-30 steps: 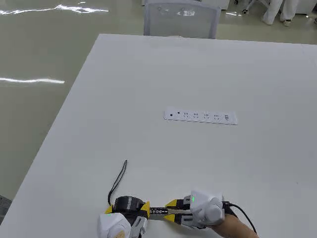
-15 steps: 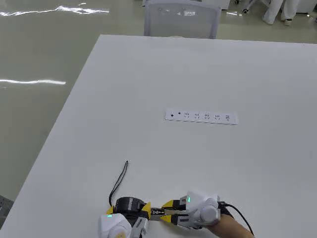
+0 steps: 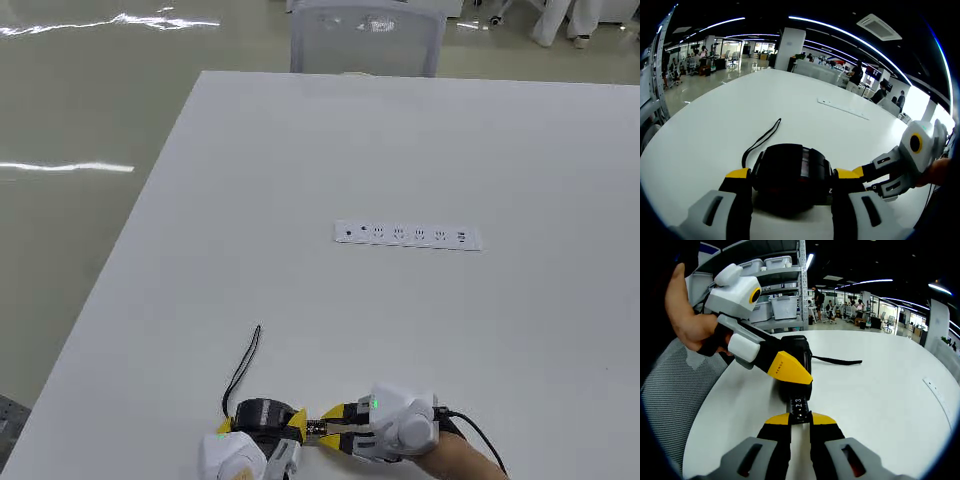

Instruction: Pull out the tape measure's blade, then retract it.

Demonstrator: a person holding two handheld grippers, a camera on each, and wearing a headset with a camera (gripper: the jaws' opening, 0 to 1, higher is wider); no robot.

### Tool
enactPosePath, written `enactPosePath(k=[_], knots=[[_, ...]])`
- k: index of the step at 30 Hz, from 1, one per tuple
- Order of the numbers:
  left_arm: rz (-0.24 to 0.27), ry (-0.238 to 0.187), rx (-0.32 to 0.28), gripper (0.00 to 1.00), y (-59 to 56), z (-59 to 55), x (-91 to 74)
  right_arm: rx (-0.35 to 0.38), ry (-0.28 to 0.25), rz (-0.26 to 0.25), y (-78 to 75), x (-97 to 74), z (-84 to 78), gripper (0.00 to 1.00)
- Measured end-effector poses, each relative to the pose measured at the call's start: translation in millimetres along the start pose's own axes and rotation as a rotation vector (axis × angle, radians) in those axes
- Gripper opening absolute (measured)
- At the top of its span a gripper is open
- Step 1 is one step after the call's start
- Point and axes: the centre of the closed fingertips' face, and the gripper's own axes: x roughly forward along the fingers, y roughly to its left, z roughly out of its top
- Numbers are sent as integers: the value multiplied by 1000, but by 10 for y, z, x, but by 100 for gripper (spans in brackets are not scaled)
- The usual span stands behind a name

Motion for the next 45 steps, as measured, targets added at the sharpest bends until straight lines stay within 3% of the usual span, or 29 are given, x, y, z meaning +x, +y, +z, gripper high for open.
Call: enactPosePath(k=[23,31,39,45], knots=[[-9,5,-12,61,4,2,0,-17,-12,20,38,190,111,12],[-10,6,-5,62,-4,-9,-5,-28,0,23,37,194,85,13],[-21,29,52,63,-52,-53,7,-46,45,11,56,245,15,14],[-24,35,39,64,-37,-57,17,-48,47,5,44,231,29,14]])
